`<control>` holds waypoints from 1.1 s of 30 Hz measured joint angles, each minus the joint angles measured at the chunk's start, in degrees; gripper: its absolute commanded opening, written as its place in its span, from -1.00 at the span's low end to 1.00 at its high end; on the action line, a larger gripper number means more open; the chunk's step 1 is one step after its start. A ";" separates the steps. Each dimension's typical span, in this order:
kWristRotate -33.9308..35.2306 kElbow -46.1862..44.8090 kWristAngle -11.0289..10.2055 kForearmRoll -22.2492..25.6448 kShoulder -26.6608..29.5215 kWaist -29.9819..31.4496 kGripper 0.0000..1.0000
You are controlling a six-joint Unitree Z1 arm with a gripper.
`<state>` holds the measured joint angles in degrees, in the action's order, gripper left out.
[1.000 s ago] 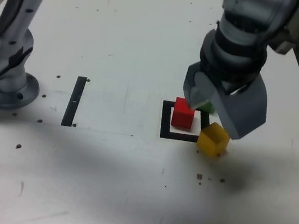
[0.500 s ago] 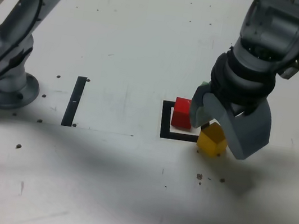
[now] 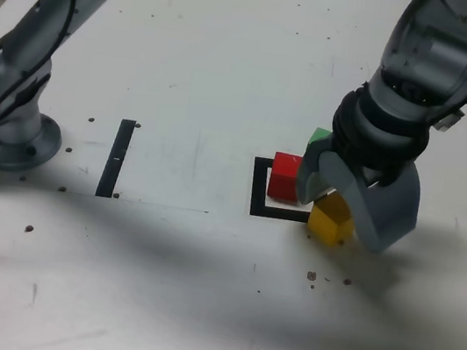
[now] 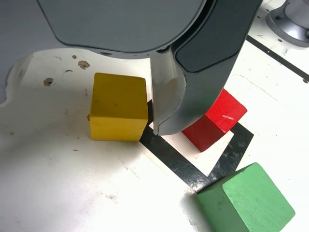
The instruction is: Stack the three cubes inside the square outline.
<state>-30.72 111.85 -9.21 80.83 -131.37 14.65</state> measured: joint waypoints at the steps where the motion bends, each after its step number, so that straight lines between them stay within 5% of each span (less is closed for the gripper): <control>1: 0.00 0.11 0.12 0.03 -0.17 -0.04 0.90; 10: 0.50 1.19 1.30 0.12 -1.97 -0.52 0.69; 22: 3.61 1.88 1.42 -0.12 -3.08 -0.66 -0.28; 33: 3.64 1.88 1.40 -0.12 -3.08 -0.66 -0.34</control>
<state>-27.08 113.73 -7.81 80.71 -134.46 13.99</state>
